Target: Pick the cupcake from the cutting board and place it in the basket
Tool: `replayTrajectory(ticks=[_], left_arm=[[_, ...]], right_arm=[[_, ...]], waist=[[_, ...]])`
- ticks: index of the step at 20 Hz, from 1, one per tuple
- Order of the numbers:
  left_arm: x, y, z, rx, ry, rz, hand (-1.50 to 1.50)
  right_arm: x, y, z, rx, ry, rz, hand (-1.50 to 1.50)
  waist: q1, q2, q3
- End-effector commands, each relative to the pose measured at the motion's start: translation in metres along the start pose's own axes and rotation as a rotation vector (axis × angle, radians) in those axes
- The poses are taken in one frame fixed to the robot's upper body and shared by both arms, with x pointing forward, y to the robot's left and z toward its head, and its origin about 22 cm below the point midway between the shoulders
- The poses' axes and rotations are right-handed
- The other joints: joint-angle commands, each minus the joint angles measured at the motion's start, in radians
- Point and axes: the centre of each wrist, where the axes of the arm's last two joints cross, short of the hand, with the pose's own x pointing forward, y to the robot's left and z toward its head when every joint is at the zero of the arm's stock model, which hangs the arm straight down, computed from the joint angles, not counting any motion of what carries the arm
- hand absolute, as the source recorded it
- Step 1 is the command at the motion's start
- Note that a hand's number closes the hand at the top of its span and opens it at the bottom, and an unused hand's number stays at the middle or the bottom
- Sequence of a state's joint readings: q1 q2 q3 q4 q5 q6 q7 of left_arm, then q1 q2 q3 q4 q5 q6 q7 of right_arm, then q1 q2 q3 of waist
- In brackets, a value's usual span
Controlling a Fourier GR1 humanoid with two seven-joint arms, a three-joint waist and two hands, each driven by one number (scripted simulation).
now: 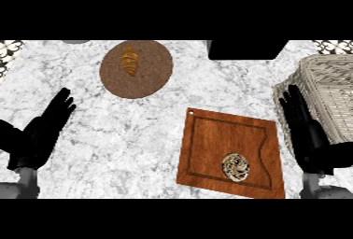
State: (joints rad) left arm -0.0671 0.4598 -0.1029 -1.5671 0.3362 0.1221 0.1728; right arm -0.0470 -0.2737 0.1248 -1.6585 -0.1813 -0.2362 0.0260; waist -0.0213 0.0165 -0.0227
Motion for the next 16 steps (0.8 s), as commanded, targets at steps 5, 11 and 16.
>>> replayTrajectory(ticks=[5, 11, 16], left_arm=[[0.006, 0.018, -0.023, 0.103, -0.017, -0.075, 0.00], [0.003, 0.016, -0.023, 0.058, 0.017, -0.050, 0.00], [-0.002, 0.021, -0.033, 0.060, 0.041, -0.060, 0.00]], right_arm=[[0.046, -0.039, -0.054, 0.108, -0.380, -0.179, 1.50], [0.037, 0.041, -0.014, 0.523, -0.616, 0.373, -1.50], [0.044, 0.137, 0.021, 0.332, -0.604, 0.316, -1.50]], waist=[[0.024, -0.003, 0.026], [0.039, -0.012, 0.021], [0.019, -0.019, 0.021]])
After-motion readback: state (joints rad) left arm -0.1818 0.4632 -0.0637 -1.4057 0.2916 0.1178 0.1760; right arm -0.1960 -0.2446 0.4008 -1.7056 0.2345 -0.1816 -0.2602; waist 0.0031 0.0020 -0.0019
